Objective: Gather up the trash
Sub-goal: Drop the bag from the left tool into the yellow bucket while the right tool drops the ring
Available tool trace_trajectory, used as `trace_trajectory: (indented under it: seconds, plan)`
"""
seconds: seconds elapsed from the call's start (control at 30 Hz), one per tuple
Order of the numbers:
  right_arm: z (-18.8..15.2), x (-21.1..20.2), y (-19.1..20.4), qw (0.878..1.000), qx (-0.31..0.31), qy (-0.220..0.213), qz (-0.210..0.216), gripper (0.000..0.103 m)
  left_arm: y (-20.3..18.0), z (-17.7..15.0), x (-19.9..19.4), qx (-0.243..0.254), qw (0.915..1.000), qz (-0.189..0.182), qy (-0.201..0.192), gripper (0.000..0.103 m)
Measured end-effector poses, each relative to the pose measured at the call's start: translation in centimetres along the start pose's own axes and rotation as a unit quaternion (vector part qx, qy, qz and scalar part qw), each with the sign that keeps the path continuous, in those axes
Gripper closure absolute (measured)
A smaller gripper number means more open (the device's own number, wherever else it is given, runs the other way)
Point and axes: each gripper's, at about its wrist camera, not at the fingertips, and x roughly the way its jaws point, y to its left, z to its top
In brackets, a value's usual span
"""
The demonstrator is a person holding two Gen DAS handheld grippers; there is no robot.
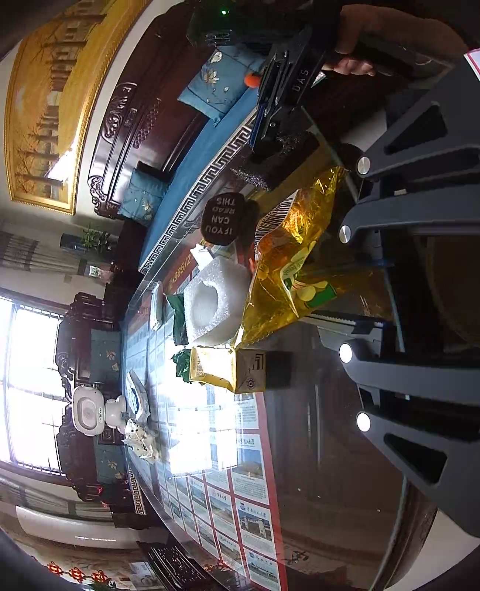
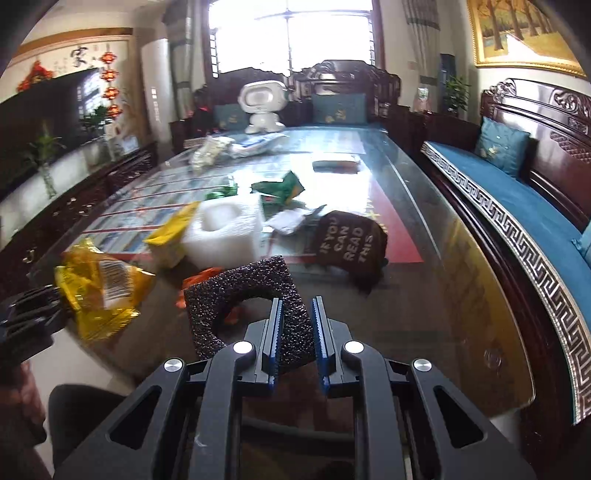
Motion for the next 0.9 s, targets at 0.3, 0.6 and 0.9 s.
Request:
trace_trajectory:
  seconds: [0.3,0.6,0.9]
  plan:
    - [-7.3,-5.6,3.3,0.996,-0.033,0.045,0.067,0.087,-1.7,-8.1,-4.6,0.031,0.9966,-0.023,0.072,0.084]
    - [-13.6,-5.0,6.0,0.989,-0.047,0.121,0.073,0.087,-1.8,-15.7,-3.4,-0.008,0.9867,-0.034,0.159,0.084]
    - [-15.8,-3.9,5.6,0.987,-0.030,0.150,0.058,0.087,-2.4,-18.3,-0.9,-0.004,0.9759,-0.047,0.213,0.043]
